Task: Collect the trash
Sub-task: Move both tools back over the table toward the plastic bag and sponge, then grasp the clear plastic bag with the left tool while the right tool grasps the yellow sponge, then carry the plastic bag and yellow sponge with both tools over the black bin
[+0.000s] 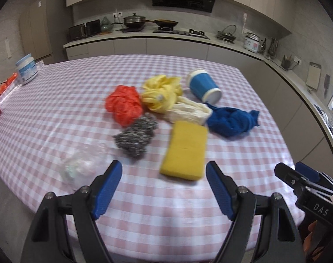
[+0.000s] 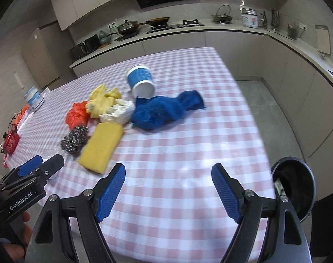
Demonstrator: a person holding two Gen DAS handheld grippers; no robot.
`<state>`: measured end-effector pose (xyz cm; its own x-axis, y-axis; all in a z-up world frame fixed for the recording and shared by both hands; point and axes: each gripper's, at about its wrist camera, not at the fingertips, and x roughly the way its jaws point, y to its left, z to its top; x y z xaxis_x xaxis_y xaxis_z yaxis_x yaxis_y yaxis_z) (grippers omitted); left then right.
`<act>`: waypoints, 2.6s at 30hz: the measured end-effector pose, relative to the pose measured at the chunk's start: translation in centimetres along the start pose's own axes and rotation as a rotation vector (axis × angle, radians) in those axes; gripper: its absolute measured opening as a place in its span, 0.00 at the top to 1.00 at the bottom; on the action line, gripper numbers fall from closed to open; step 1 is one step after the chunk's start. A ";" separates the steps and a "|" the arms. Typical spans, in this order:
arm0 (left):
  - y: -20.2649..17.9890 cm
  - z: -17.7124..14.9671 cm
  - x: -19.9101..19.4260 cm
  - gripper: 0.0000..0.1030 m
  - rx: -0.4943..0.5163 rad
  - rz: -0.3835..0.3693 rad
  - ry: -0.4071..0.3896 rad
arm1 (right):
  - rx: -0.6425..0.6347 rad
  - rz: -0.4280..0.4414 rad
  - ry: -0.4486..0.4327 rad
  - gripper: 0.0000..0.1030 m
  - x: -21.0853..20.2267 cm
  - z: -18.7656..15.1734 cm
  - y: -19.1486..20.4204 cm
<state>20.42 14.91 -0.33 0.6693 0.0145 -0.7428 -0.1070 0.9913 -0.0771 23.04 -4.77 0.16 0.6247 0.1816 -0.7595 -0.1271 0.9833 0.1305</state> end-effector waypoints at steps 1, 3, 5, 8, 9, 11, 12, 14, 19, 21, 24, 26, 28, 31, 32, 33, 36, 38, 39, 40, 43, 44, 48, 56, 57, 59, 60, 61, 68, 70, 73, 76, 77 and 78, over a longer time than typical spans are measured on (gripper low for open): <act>0.7 0.1 0.0 0.22 -0.003 0.005 0.001 | -0.004 0.003 0.003 0.20 0.2 0.1 0.4; 2.0 0.2 0.1 0.22 -0.010 0.017 0.000 | -0.014 0.016 0.010 0.20 1.1 0.3 2.2; 3.6 0.3 0.3 0.22 -0.018 0.025 0.000 | -0.025 0.023 0.014 0.20 1.8 0.4 3.6; 5.5 0.4 0.5 0.22 -0.026 0.033 0.001 | -0.043 0.033 0.025 0.20 3.2 0.6 6.0; 5.8 0.4 0.6 0.22 -0.027 0.033 0.002 | -0.049 0.036 0.031 0.20 3.7 0.7 6.7; 6.9 0.4 0.9 0.22 -0.030 0.038 0.002 | -0.060 0.039 0.040 0.20 4.5 0.7 8.0; 7.3 0.4 1.1 0.22 -0.032 0.034 0.005 | -0.066 0.040 0.045 0.20 5.0 0.7 8.5; 8.0 0.3 1.4 0.22 -0.034 0.032 0.010 | -0.077 0.042 0.057 0.20 6.1 0.7 9.8; 9.6 0.3 2.3 0.22 -0.039 0.025 0.029 | -0.082 0.042 0.080 0.20 8.6 0.8 11.9; 10.0 0.3 2.7 0.22 -0.045 0.020 0.038 | -0.080 0.040 0.090 0.20 9.6 1.0 12.3; 10.5 0.3 3.3 0.22 -0.042 0.016 0.047 | -0.077 0.027 0.098 0.20 10.6 1.1 12.8; 10.7 0.3 3.9 0.22 -0.039 0.010 0.061 | -0.079 0.018 0.104 0.20 11.2 1.3 13.1; 10.7 0.3 4.4 0.22 -0.036 0.003 0.072 | -0.083 0.011 0.115 0.20 11.7 1.3 13.3; 10.5 0.1 5.4 0.22 -0.020 0.000 0.094 | -0.087 0.002 0.128 0.20 12.3 1.1 13.3; 10.4 0.1 5.8 0.22 -0.014 0.003 0.102 | -0.086 0.000 0.133 0.20 12.5 1.1 13.3; 10.4 0.0 6.1 0.22 -0.012 0.003 0.111 | -0.087 -0.003 0.138 0.20 12.6 1.0 13.2; 10.5 0.0 6.9 0.22 -0.016 -0.003 0.127 | -0.095 -0.011 0.137 0.20 12.5 0.9 12.9; 10.4 0.0 7.3 0.22 -0.011 -0.004 0.128 | -0.089 -0.021 0.134 0.20 12.5 0.9 12.5; 10.4 0.0 7.5 0.22 -0.011 -0.006 0.130 | -0.088 -0.021 0.134 0.20 12.5 1.0 12.4; 10.4 0.1 7.8 0.22 -0.013 -0.011 0.132 | -0.084 -0.024 0.133 0.20 12.5 1.0 12.1; 10.1 0.2 8.4 0.23 -0.009 -0.013 0.126 | -0.078 -0.035 0.129 0.20 12.4 1.1 11.5; 10.1 0.4 8.4 0.24 -0.010 -0.021 0.120 | -0.078 -0.039 0.126 0.20 12.4 1.1 11.3; 10.1 1.0 8.7 0.39 -0.018 -0.037 0.099 | -0.100 -0.051 0.117 0.20 12.5 1.1 11.6; 9.6 2.5 9.9 0.47 -0.035 -0.062 0.089 | -0.121 -0.053 0.103 0.39 12.3 1.3 11.2; 9.5 2.5 9.9 0.47 -0.040 -0.067 0.088 | -0.126 -0.053 0.103 0.39 12.3 1.3 11.2; 9.3 2.6 9.9 0.49 -0.045 -0.075 0.086 | -0.128 -0.048 0.101 0.42 12.1 1.1 11.1; 9.2 2.5 9.8 0.49 -0.044 -0.076 0.083 | -0.129 -0.044 0.101 0.44 12.0 1.1 11.1; 9.2 2.4 9.7 0.49 -0.043 -0.078 0.081 | -0.129 -0.040 0.101 0.45 11.9 1.0 11.0; 8.6 2.0 8.6 0.49 -0.044 -0.080 0.062 | -0.133 -0.014 0.089 0.48 10.7 0.5 10.8; 8.4 1.9 8.1 0.49 -0.045 -0.079 0.054 | -0.134 -0.012 0.083 0.48 10.4 0.5 10.8; 8.4 1.5 7.3 0.49 -0.051 -0.076 0.039 | -0.130 -0.003 0.071 0.48 9.7 0.5 10.6; 8.7 1.4 6.5 0.49 -0.061 -0.071 0.027 | -0.118 0.010 0.062 0.48 9.0 0.6 10.1; 8.8 1.3 6.3 0.49 -0.068 -0.075 0.025 | -0.115 0.014 0.059 0.48 8.8 0.5 9.9; 8.8 1.3 6.2 0.49 -0.072 -0.075 0.023 | -0.113 0.017 0.058 0.48 8.6 0.6 9.9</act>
<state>24.59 23.87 -4.71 0.6606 -0.0627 -0.7481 -0.1104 0.9776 -0.1794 27.58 6.53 -4.71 0.5768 0.1938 -0.7936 -0.2257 0.9714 0.0732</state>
